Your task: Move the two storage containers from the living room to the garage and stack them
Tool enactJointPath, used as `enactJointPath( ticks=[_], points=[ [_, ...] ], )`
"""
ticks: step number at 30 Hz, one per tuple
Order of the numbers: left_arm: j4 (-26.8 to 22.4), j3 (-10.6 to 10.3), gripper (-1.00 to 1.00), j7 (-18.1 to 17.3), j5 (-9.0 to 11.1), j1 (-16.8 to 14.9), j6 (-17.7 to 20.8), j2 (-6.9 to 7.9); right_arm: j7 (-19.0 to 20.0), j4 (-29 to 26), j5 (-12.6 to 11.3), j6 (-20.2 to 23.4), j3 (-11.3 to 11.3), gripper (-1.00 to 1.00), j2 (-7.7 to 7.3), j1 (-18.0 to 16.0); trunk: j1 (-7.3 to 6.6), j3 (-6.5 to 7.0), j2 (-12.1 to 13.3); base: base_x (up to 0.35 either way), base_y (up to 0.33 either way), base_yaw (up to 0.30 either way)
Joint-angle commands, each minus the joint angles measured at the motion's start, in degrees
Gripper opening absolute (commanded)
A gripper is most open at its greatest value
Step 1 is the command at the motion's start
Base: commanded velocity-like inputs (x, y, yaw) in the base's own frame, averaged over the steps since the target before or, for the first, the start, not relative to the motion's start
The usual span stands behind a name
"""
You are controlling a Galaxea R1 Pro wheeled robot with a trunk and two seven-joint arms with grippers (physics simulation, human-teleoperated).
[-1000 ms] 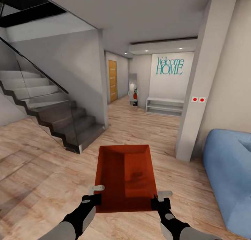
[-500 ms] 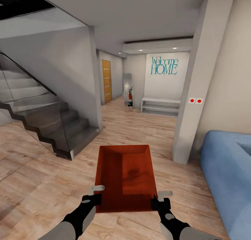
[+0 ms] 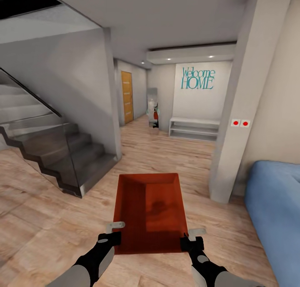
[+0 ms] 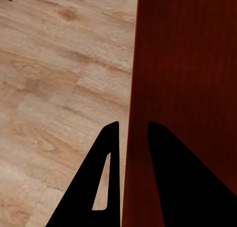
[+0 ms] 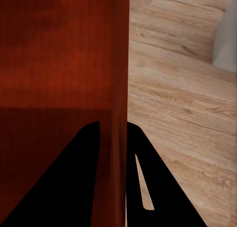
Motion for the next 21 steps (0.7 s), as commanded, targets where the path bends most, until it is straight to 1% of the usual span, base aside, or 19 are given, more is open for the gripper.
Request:
enactJointPath(
  ticks=[1,21],
  points=[
    [-0.23,0.70,-1.00,0.67,-0.14,-0.04,0.37,0.04,-0.60,0.14,-1.86,-0.51,-1.47,-1.00,-0.02,-0.05,0.04,-0.08,-0.05,0.322,0.000,0.000],
    [-0.13,0.70,-1.00,0.67,-0.14,-0.04,0.37,0.04,-0.60,0.14,-1.86,-0.58,-1.47,-1.00,-0.02,-0.05,0.04,-0.08,-0.05,0.322,0.000,0.000]
  ],
)
